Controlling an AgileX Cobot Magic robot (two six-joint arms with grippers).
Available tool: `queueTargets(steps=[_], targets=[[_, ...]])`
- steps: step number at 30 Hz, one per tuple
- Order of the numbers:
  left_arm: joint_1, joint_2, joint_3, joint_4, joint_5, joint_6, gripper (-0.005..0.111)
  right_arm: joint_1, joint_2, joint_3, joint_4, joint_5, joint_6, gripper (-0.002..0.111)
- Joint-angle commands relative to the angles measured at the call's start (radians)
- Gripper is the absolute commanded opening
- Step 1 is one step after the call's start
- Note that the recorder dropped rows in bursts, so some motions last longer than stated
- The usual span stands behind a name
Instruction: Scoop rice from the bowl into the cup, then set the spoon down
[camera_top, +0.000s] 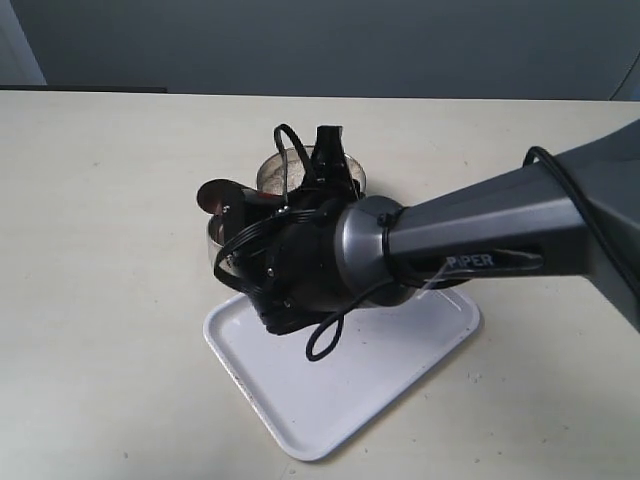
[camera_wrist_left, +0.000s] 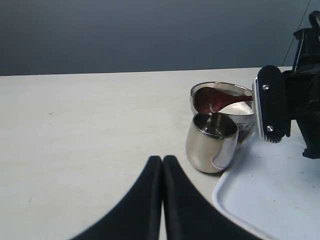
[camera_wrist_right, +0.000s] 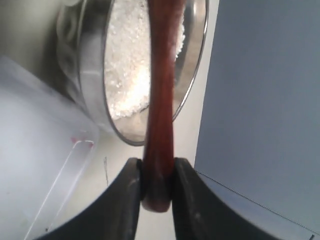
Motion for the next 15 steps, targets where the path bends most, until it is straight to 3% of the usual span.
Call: queueTargets(steps=[1, 15], targets=[[-0.006, -0.005, -0.004, 0.002, -0.013, -0.007, 0.001, 0.003, -0.012, 0.005, -0.079, 0.038, 0.044, -0.001], [-0.006, -0.005, -0.004, 0.002, -0.013, -0.007, 0.001, 0.016, -0.012, 0.015, -0.140, 0.100, 0.094, -0.001]])
